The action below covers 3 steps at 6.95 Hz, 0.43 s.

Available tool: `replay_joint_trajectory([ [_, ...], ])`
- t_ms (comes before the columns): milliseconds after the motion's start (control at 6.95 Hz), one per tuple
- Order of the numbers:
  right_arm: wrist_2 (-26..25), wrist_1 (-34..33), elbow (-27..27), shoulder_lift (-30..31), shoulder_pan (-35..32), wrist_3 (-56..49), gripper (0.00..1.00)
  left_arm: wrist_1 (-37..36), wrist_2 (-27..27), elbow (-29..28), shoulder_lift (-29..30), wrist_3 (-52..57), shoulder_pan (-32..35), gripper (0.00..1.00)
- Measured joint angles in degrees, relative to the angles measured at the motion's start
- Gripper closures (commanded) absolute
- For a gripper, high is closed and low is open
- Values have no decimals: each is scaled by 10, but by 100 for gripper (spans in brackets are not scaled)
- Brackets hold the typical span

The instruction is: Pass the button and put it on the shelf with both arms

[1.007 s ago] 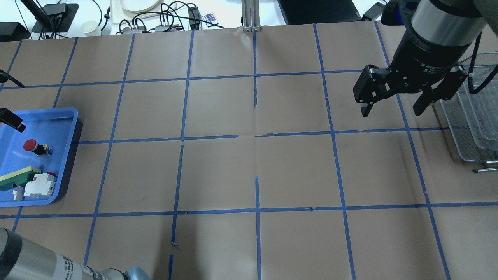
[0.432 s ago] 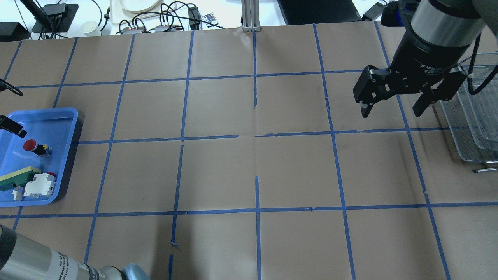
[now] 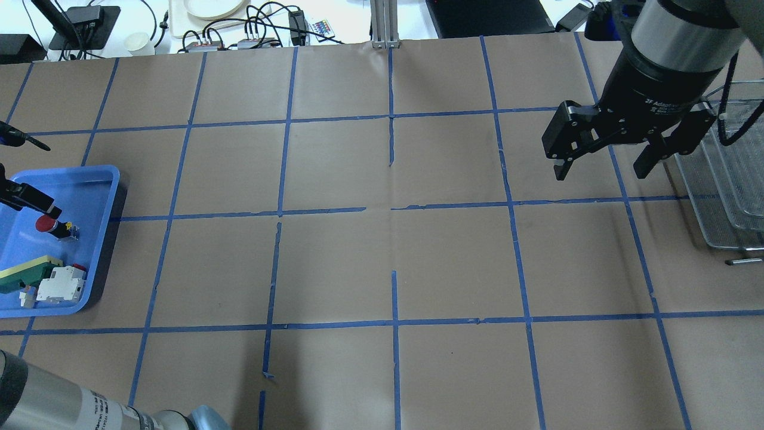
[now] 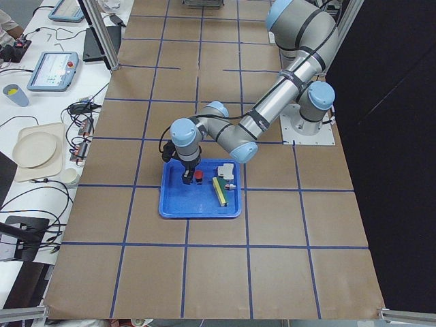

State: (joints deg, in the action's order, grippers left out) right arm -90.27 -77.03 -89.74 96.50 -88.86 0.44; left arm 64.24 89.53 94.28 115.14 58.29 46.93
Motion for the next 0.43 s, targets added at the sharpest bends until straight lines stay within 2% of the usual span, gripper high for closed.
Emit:
replay_joint_trajectory([
  [288,0,0,0,0,0,0,0,-51,3,14,9,3,0,2],
  [432,0,1,0,0,0,-1,0,-60,5,28,9,3,0,7],
])
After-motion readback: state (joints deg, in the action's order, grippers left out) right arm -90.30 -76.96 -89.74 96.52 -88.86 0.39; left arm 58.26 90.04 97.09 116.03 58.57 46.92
